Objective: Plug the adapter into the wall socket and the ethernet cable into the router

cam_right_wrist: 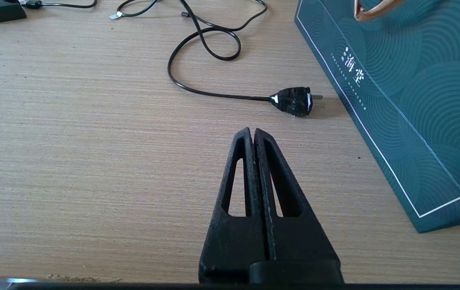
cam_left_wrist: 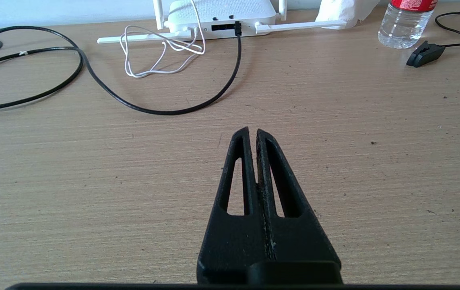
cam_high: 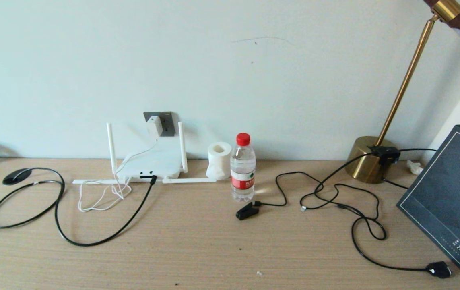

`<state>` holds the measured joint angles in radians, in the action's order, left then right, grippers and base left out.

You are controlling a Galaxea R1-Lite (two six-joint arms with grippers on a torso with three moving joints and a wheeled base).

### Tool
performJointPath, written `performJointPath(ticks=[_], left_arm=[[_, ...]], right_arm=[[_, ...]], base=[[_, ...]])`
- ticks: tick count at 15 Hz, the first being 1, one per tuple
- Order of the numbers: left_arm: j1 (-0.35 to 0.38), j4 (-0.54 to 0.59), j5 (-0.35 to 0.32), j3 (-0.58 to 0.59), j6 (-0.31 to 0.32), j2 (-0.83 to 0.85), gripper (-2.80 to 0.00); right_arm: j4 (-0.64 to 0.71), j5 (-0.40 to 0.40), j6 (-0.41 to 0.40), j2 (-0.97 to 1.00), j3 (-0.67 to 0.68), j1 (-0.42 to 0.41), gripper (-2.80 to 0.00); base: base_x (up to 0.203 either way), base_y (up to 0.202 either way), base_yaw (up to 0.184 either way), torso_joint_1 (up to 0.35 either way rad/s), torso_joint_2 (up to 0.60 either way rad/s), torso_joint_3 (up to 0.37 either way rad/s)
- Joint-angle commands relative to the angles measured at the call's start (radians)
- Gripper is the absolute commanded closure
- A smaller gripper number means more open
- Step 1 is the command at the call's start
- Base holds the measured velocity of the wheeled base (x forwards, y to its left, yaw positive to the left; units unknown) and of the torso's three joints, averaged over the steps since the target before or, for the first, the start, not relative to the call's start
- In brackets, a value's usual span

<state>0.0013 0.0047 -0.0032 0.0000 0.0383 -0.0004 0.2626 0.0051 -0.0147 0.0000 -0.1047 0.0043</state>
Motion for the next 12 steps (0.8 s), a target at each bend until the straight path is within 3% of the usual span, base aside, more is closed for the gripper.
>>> performJointPath(ticks=[1,12], left_arm=[[0.000,0.000,0.000,0.000,0.000,0.002,0.00],[0.000,0.000,0.000,0.000,0.000,0.002,0.00]], right_arm=[[0.001,0.001,0.005,0.001,-0.001,0.000,0.00],[-0.002,0.001,-0.039,0.000,0.005,0.000,0.00]], base=[[0.000,0.000,0.000,0.000,0.00,0.000],[0.000,0.000,0.000,0.000,0.00,0.000]])
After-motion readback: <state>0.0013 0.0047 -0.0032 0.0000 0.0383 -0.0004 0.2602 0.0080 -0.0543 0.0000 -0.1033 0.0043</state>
